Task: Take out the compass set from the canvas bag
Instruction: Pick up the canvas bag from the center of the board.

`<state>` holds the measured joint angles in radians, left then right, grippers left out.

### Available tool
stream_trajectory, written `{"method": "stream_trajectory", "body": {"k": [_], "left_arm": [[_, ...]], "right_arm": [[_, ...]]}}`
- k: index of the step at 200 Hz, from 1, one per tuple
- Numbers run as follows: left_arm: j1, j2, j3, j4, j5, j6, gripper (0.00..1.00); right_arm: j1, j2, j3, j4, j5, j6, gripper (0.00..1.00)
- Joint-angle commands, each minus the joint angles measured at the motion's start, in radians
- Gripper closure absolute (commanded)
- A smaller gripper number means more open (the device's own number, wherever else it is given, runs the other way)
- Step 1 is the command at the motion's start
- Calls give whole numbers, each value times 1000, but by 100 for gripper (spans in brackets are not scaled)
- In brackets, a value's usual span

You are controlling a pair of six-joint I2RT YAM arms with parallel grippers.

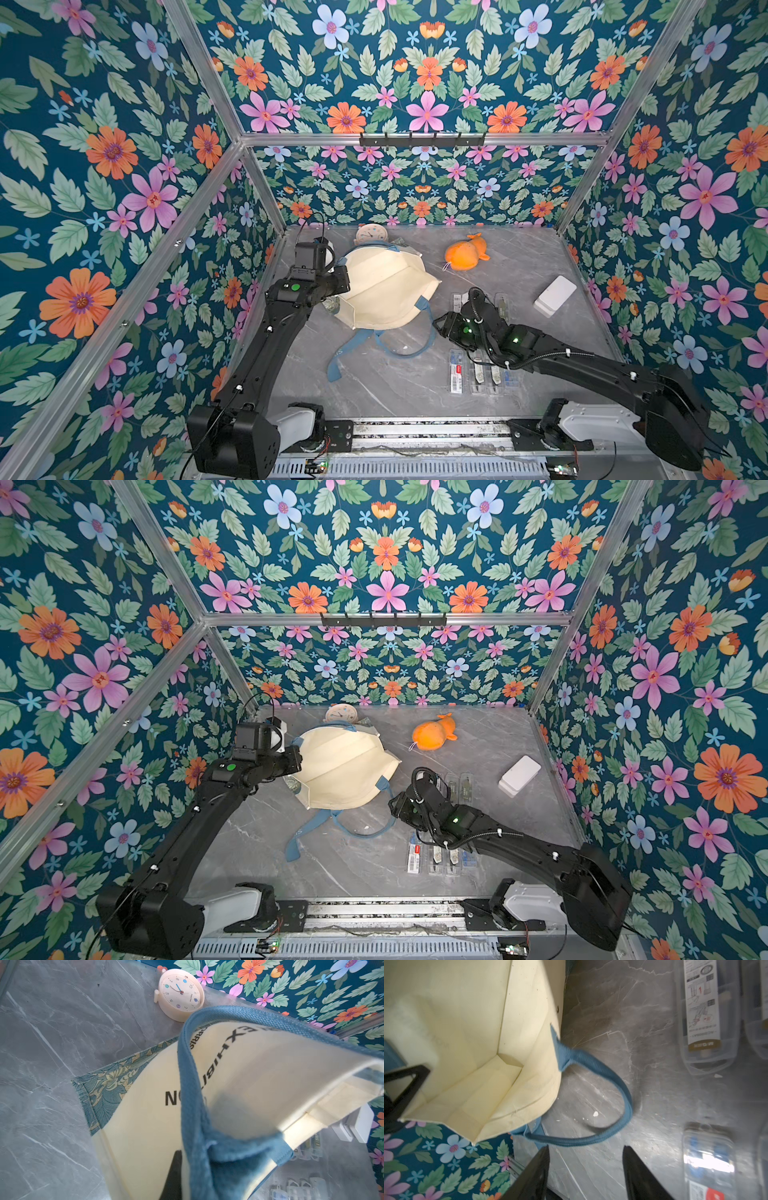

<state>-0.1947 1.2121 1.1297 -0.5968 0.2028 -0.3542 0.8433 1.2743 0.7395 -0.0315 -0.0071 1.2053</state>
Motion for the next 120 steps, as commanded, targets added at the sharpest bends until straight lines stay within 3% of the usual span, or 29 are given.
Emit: {"method": "stream_trajectory", "body": {"k": [1, 34, 73, 97, 112, 120], "left_arm": [[1, -2, 0, 42, 31, -39, 100], [3, -15, 7, 27, 14, -30, 100], [3, -35, -15, 32, -2, -23, 100], [3, -33, -22, 35, -1, -19, 100], [3, -31, -20, 22, 1, -13, 100], [3, -32, -15, 10, 4, -9, 100]], "right_arm": [[-24, 111, 24, 310, -80, 99, 44], [-38, 331, 64, 503, -195, 191, 51], [-38, 442, 117, 503, -198, 184, 60], [-35, 445, 184, 441, -210, 148, 84], [-52, 425, 238, 308, -221, 106, 98], [-67, 413, 272, 230, -234, 80, 100]]}}
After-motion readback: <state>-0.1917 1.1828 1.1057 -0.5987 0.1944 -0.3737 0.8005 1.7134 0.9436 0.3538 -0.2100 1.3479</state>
